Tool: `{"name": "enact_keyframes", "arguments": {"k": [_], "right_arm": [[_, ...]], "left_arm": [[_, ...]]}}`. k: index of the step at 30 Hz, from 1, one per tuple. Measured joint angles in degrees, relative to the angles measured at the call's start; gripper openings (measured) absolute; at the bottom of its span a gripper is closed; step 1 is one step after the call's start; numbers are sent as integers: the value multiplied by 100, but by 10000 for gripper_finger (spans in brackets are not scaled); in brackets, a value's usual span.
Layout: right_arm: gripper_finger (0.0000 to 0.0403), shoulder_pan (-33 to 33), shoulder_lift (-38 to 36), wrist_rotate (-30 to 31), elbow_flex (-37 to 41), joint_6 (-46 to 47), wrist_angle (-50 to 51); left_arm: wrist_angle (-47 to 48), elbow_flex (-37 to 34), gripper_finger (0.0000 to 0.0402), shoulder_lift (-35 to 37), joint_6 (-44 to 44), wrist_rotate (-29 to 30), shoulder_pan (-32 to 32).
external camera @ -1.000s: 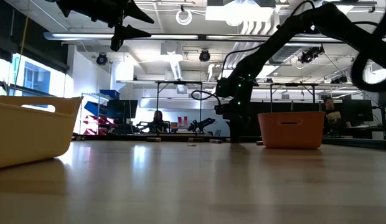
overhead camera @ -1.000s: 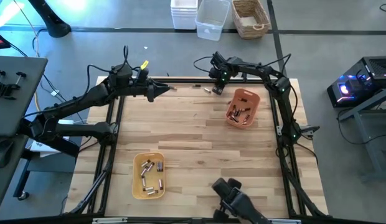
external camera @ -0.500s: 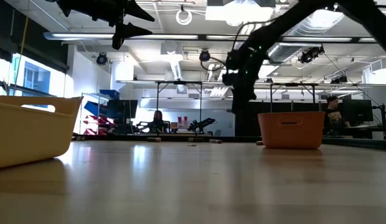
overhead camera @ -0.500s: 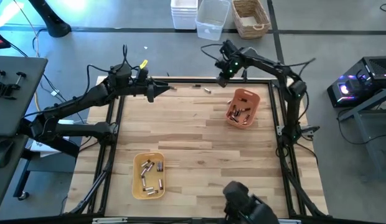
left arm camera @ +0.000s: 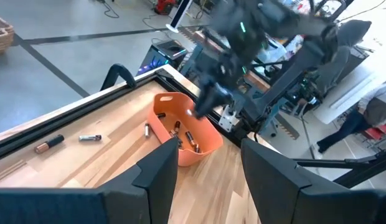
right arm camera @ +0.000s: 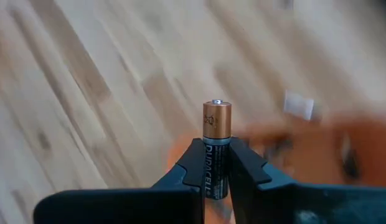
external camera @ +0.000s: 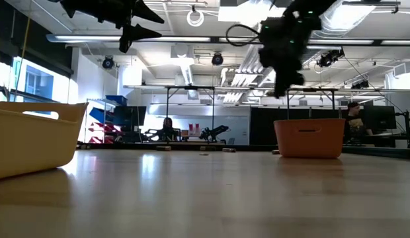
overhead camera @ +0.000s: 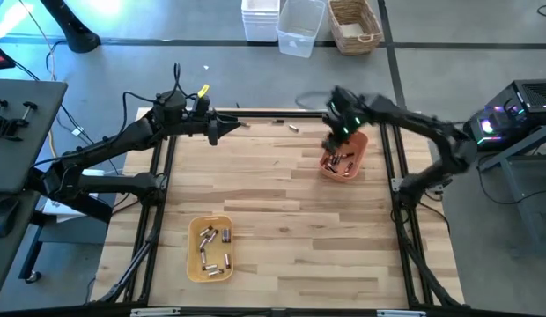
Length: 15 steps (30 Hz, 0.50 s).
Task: Sort batteries
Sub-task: Put the black battery into the orange bin
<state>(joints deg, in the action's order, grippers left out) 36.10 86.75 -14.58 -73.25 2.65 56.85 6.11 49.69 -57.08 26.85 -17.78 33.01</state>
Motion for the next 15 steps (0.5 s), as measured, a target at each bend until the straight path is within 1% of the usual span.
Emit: {"name": "enact_keyframes", "arguments": {"k": [2, 4, 6, 9, 12, 13, 15], "right_arm": [[21, -130, -606, 244, 741, 475, -123], [21, -186, -1108, 502, 1324, 948, -303], [21, -186, -1377, 727, 1814, 1316, -495], [21, -156, -1507, 875, 2297, 1603, -914], [25, -77, -1456, 962, 2629, 1817, -1006], [37, -59, -1452, 961, 2700, 1858, -1002], [75, -38, -1468, 951, 2772, 1798, -1037]], "left_arm": [[2, 0, 170, 0, -4, 0, 0], [2, 0, 170, 0, -8, -2, 2], [2, 0, 170, 0, -7, -2, 2], [-2, 0, 170, 0, -6, 1, 2], [-2, 0, 170, 0, 9, 43, 4], [-2, 0, 170, 0, 39, 48, 6], [0, 0, 170, 0, 102, 106, 7]]}}
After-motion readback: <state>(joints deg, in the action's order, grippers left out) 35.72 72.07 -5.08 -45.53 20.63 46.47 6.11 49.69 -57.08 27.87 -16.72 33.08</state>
